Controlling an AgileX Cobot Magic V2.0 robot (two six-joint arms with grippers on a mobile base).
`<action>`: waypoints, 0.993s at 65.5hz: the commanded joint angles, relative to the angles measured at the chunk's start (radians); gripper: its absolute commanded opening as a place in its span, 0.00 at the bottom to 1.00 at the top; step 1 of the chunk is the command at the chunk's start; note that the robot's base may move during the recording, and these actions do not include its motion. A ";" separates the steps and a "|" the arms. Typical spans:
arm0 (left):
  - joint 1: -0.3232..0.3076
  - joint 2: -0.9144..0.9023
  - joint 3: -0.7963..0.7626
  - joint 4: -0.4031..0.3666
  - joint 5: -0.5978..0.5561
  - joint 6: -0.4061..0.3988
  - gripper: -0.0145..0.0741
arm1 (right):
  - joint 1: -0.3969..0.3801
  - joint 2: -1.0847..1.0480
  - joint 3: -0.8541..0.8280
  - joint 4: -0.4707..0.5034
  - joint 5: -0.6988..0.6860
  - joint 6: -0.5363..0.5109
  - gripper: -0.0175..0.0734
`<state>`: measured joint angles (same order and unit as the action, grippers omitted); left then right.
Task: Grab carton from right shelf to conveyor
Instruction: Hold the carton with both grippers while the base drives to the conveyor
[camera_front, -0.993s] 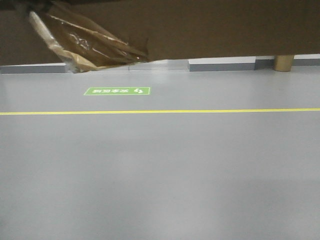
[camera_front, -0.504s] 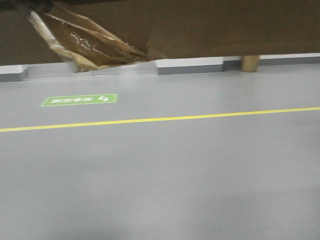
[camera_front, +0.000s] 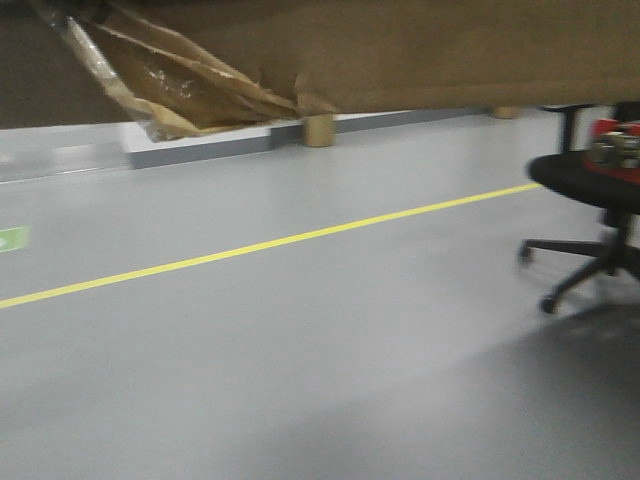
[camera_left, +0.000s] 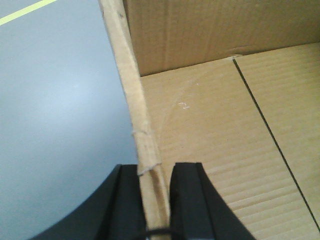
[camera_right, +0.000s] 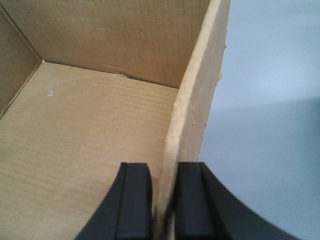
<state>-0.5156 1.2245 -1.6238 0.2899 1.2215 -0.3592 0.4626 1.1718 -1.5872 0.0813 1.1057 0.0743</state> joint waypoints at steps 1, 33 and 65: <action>-0.001 -0.015 -0.004 0.015 -0.018 0.007 0.15 | 0.000 -0.016 -0.007 -0.003 -0.049 -0.021 0.11; -0.001 -0.015 -0.004 0.017 -0.019 0.007 0.15 | 0.000 -0.016 -0.007 -0.003 -0.049 -0.021 0.11; -0.001 -0.015 -0.004 0.194 -0.017 0.007 0.15 | 0.000 -0.016 -0.007 -0.003 -0.051 -0.021 0.11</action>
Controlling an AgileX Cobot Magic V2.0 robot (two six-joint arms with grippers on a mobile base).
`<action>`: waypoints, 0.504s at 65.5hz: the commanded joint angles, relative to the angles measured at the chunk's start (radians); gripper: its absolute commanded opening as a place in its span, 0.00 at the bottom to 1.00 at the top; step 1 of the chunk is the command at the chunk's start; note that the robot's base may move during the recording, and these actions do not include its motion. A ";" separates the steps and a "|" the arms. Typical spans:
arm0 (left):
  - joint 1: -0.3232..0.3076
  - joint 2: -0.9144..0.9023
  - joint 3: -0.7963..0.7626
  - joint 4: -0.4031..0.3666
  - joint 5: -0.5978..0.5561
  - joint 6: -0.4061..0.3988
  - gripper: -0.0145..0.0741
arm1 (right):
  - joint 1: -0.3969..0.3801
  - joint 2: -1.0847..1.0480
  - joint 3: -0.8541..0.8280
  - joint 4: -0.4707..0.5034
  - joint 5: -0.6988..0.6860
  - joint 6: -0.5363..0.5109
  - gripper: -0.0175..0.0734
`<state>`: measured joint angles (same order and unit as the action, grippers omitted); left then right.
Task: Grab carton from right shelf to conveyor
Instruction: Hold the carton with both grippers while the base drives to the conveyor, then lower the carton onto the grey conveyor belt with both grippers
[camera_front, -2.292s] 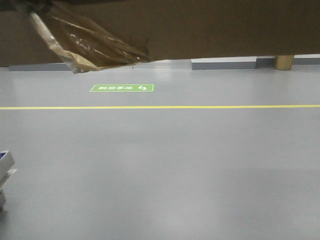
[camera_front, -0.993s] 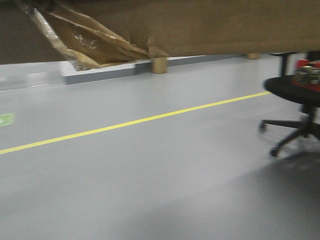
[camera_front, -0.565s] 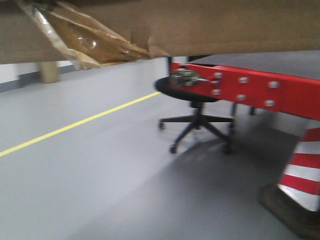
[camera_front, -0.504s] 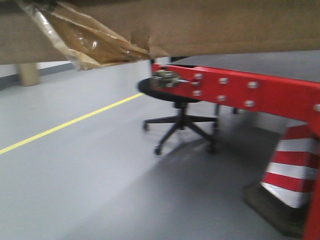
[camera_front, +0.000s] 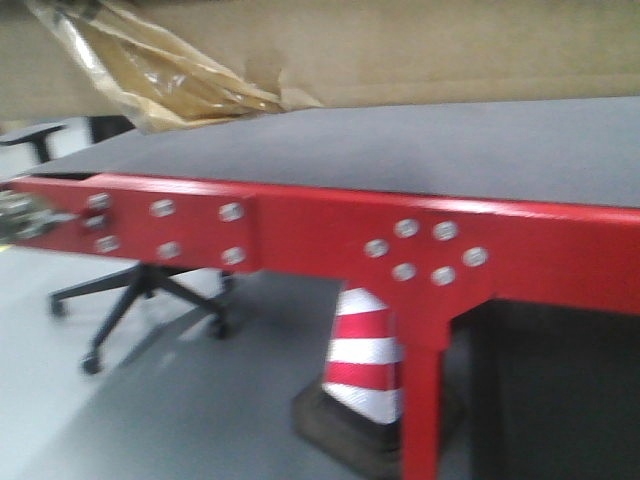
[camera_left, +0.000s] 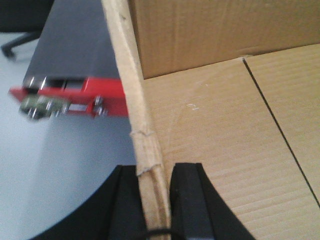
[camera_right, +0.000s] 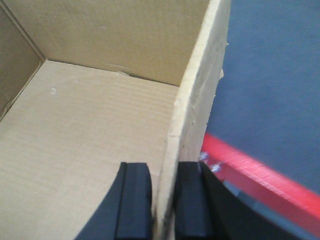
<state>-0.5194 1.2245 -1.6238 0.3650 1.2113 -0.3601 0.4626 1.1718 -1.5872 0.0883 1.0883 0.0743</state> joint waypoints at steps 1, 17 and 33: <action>0.002 -0.015 -0.004 0.126 -0.007 0.008 0.15 | 0.000 -0.016 -0.007 -0.010 -0.034 -0.021 0.11; 0.002 -0.015 -0.004 0.209 -0.007 0.008 0.15 | 0.000 -0.016 -0.007 -0.010 -0.034 -0.021 0.11; 0.002 -0.015 -0.004 0.226 -0.007 0.008 0.15 | 0.000 -0.016 -0.007 -0.010 -0.034 -0.021 0.11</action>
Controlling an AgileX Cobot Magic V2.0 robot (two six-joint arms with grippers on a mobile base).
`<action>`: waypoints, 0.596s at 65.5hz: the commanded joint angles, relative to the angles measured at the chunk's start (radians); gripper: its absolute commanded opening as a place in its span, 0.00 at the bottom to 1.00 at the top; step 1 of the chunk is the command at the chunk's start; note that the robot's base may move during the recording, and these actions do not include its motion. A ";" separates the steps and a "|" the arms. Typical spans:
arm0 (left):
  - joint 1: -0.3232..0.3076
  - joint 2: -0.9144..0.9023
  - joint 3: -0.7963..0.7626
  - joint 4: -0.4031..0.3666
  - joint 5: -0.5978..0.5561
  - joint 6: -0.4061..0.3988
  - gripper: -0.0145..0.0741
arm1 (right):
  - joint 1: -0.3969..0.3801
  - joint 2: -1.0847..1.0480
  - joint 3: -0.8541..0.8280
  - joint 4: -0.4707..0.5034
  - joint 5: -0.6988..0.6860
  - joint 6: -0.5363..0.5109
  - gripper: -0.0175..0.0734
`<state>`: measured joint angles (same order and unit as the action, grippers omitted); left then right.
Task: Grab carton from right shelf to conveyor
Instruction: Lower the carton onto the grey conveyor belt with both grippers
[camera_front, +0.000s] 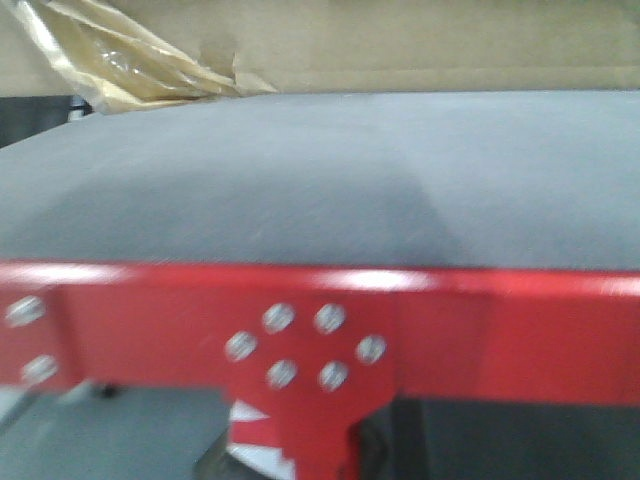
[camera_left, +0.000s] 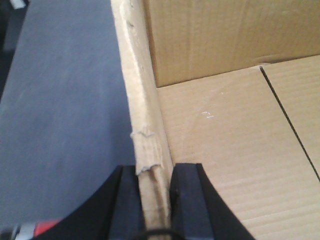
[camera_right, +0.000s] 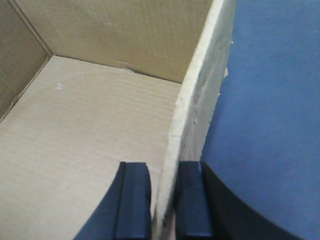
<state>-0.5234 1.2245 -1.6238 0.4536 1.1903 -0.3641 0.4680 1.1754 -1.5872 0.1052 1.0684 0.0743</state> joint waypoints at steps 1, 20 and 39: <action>0.006 -0.015 -0.004 0.138 0.014 0.012 0.15 | -0.006 -0.019 -0.007 -0.027 -0.014 -0.021 0.11; 0.006 -0.015 -0.004 0.140 0.012 0.012 0.15 | -0.006 -0.019 -0.007 -0.027 -0.014 -0.021 0.11; 0.006 -0.015 -0.004 0.140 0.012 0.012 0.15 | -0.006 -0.019 -0.007 -0.027 -0.014 -0.021 0.11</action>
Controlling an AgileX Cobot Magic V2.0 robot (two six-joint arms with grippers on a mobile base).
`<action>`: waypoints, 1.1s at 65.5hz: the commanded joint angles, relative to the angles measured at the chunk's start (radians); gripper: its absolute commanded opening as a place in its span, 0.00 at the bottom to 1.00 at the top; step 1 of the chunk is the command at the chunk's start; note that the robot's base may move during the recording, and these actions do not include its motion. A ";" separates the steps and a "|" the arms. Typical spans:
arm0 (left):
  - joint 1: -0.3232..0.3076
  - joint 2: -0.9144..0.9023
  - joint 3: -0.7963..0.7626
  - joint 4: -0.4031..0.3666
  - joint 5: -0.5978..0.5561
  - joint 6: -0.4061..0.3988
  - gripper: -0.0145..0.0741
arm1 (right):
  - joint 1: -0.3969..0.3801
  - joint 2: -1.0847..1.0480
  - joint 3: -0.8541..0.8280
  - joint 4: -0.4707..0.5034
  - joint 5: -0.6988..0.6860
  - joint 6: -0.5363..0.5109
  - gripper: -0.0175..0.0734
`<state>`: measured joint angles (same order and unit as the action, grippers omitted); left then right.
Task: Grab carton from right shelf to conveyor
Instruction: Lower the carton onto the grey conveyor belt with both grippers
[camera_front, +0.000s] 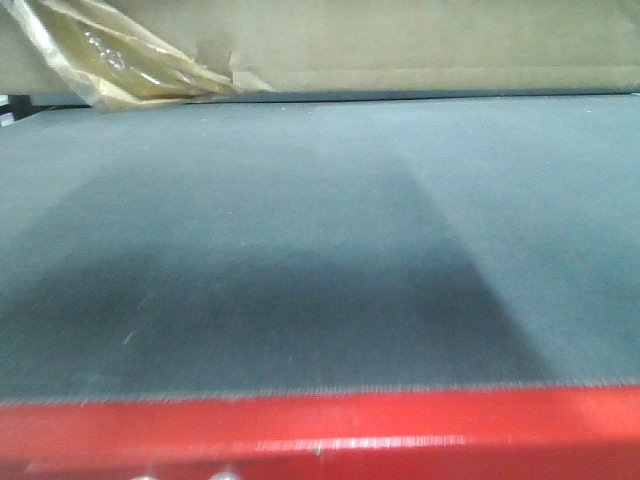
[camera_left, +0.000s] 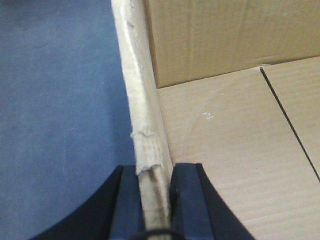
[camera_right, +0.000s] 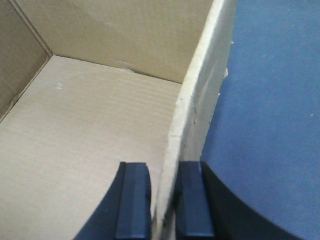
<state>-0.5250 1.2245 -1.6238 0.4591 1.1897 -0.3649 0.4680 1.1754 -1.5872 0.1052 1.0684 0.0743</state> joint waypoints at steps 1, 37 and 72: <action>0.008 -0.015 -0.004 0.134 0.013 0.013 0.15 | -0.006 -0.019 -0.007 -0.027 -0.014 -0.021 0.11; 0.008 -0.015 -0.004 0.134 0.013 0.013 0.15 | -0.006 -0.019 -0.007 -0.027 -0.014 -0.021 0.11; 0.008 -0.015 -0.004 0.134 -0.002 0.013 0.15 | -0.006 -0.019 -0.007 -0.027 -0.088 -0.021 0.11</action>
<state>-0.5256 1.2245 -1.6238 0.4698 1.1857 -0.3664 0.4680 1.1754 -1.5872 0.1071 1.0389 0.0743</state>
